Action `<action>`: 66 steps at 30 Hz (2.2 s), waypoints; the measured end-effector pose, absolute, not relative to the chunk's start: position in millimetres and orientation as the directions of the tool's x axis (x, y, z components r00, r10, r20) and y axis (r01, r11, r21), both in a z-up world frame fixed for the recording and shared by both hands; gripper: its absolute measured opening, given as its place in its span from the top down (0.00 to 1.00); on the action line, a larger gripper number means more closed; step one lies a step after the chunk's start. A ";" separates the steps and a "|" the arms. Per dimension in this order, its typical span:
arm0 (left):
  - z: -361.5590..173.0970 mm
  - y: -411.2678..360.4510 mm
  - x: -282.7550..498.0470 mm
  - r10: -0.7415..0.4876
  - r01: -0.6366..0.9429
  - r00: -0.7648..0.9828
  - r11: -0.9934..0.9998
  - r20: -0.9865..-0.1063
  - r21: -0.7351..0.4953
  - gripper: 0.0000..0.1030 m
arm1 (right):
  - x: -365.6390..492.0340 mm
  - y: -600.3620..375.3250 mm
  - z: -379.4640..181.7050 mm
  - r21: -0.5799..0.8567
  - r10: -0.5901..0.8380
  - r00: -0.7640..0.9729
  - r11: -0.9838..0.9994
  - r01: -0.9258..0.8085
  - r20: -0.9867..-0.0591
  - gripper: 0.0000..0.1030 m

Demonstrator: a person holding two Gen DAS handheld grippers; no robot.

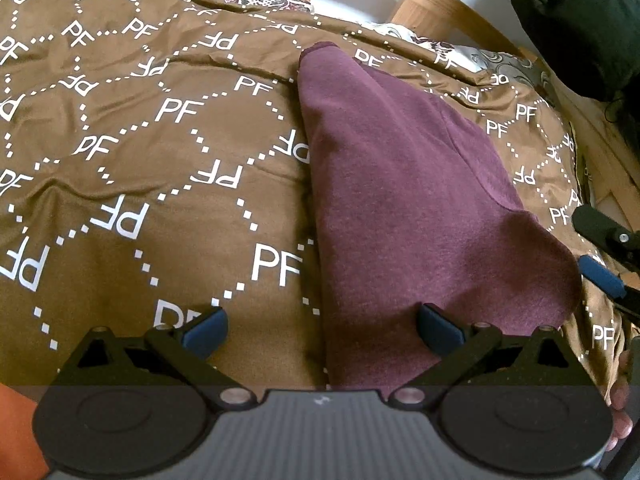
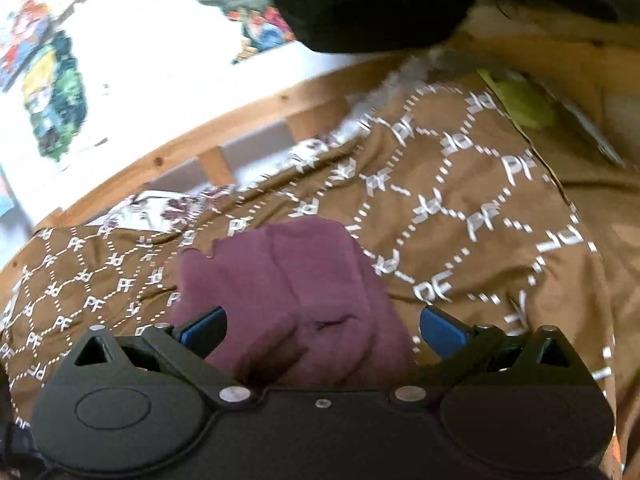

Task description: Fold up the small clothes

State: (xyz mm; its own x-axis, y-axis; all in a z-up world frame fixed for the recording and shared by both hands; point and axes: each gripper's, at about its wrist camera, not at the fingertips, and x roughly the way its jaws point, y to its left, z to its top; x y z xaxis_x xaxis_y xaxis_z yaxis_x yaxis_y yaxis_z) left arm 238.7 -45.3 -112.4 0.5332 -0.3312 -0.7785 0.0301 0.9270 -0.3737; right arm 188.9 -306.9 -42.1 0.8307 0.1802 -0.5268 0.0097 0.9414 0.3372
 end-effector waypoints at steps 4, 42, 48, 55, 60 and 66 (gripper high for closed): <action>-112.4 -45.3 238.3 -0.332 0.029 0.532 0.926 -0.779 -0.376 0.01 | 184.5 -304.0 -36.8 0.327 0.209 0.845 0.944 -0.043 -0.493 0.01; -117.3 -42.7 245.6 -0.387 0.058 0.510 0.907 -0.769 -0.418 0.00 | 229.5 -327.2 -56.9 0.415 0.183 0.831 0.907 0.063 -0.525 0.32; -116.8 -46.1 244.1 -0.380 0.082 0.506 0.915 -0.775 -0.395 0.00 | 230.1 -314.1 -65.3 0.330 0.165 0.768 0.942 0.064 -0.618 0.84; -115.7 -53.8 242.2 -0.373 0.124 0.498 0.924 -0.783 -0.362 0.00 | 212.0 -305.8 -68.3 0.236 0.113 0.736 0.970 0.065 -0.668 0.88; -116.4 -50.7 243.4 -0.384 0.115 0.490 0.919 -0.783 -0.378 0.00 | 215.1 -319.4 -67.1 0.329 0.138 0.765 0.939 0.100 -0.629 0.56; -117.4 -48.6 244.1 -0.389 0.107 0.492 0.915 -0.779 -0.389 0.00 | 227.9 -326.4 -69.4 0.380 0.178 0.792 0.922 0.073 -0.584 0.21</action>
State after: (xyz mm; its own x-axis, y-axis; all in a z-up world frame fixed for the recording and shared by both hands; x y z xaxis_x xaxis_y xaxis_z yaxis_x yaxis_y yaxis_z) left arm 244.1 -48.6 -117.4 0.4917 -0.3888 -0.7791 0.1066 0.9149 -0.3893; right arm 227.9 -326.4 -69.4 0.7921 0.1777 -0.5840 0.0735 0.9220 0.3802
